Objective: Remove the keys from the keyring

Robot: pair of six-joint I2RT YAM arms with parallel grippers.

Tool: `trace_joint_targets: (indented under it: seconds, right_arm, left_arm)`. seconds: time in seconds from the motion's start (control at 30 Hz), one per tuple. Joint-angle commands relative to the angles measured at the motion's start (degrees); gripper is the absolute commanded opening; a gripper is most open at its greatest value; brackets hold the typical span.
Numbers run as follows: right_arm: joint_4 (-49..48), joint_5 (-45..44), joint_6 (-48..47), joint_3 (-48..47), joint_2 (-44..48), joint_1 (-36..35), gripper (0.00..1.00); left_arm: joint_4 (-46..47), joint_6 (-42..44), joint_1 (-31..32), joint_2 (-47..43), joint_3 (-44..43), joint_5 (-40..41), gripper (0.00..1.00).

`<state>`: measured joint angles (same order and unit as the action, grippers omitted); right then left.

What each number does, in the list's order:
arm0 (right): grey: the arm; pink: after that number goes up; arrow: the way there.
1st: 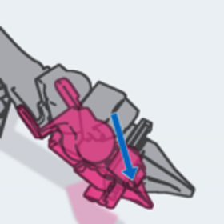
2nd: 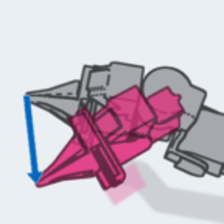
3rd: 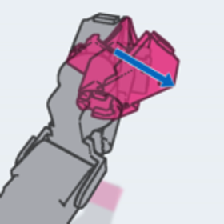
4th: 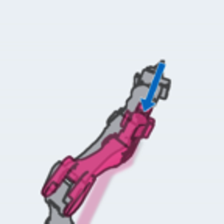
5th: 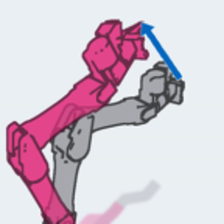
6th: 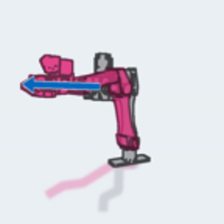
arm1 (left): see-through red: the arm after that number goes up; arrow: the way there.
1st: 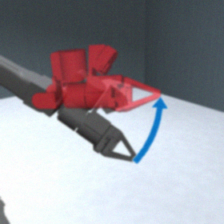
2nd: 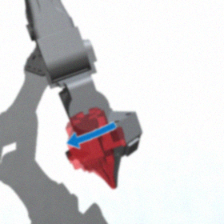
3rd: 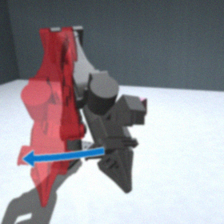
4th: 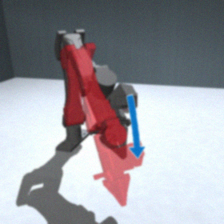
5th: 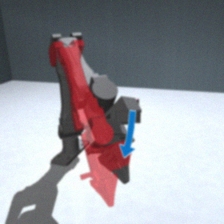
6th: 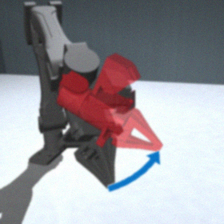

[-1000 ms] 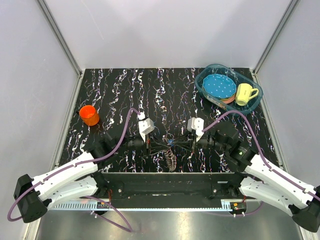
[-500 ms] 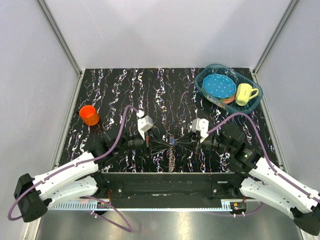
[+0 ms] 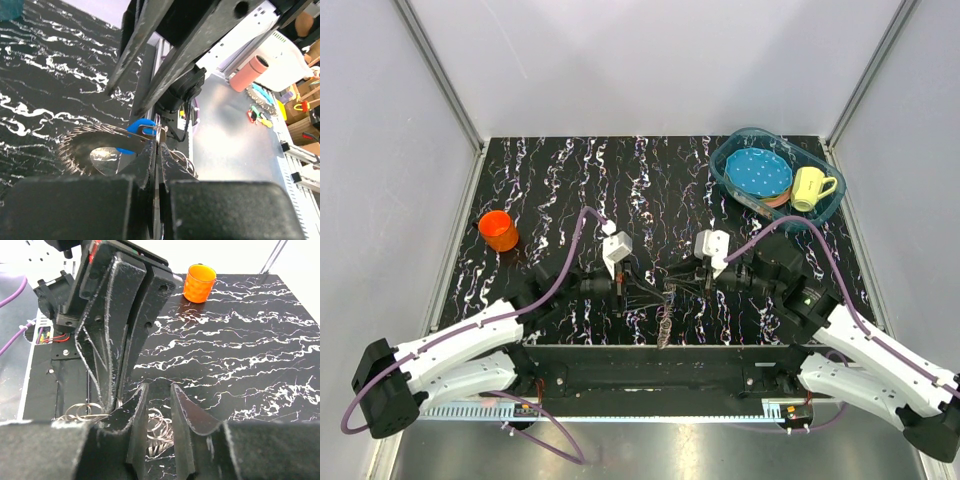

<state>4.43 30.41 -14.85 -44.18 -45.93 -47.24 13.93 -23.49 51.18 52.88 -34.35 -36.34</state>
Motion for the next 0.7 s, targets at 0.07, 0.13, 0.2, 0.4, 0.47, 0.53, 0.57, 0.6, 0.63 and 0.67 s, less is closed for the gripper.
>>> trace_joint_targets:
  seconds: [0.07,0.13,0.2,0.4,0.47,0.53,0.57,0.6,0.63,0.67]
  right_arm:
    - [-0.64,-3.16,1.66,-3.27,-0.47,-0.39,0.31]
    - [-0.47,-4.74,6.31,-4.50,-0.30,-0.39,0.31]
    - [1.28,-8.26,12.35,-5.82,0.14,-0.31,0.31]
    - [6.03,-12.22,21.25,-8.55,3.30,-0.31,0.32]
    - [7.17,-12.31,22.49,-7.94,4.96,-0.31,0.33]
    - [7.79,-12.05,24.08,-6.80,7.33,-0.39,0.35]
    - [8.23,-11.35,24.52,-6.18,8.04,-0.31,0.36]
    - [8.23,-10.82,24.61,-5.39,9.01,-0.39,0.39]
    - [8.40,-10.29,24.17,-3.12,11.37,-0.31,0.43]
    - [7.88,-8.98,23.65,-1.62,12.61,-0.31,0.45]
  left_arm:
    - [15.40,-6.73,0.15,-1.56,1.39,-4.09,0.00]
    - [17.43,-8.59,0.15,-0.77,1.48,-5.32,0.00]
    - [16.75,-9.74,0.15,-0.24,0.78,-5.32,0.00]
    - [8.75,-8.68,-0.02,-1.20,-1.51,-3.74,0.00]
    - [8.57,-10.34,-0.20,-1.12,-1.60,-3.92,0.00]
    - [8.92,-11.49,-0.29,-0.94,-1.60,-4.44,0.00]
    - [9.27,-12.54,-0.29,-0.77,-1.60,-4.53,0.00]
    - [9.62,-13.07,-0.38,-0.76,-1.60,-4.62,0.00]
    - [9.88,-13.43,-0.38,-0.76,-1.60,-4.97,0.00]
    - [10.41,-14.04,-0.29,-0.76,-1.60,-5.15,0.00]
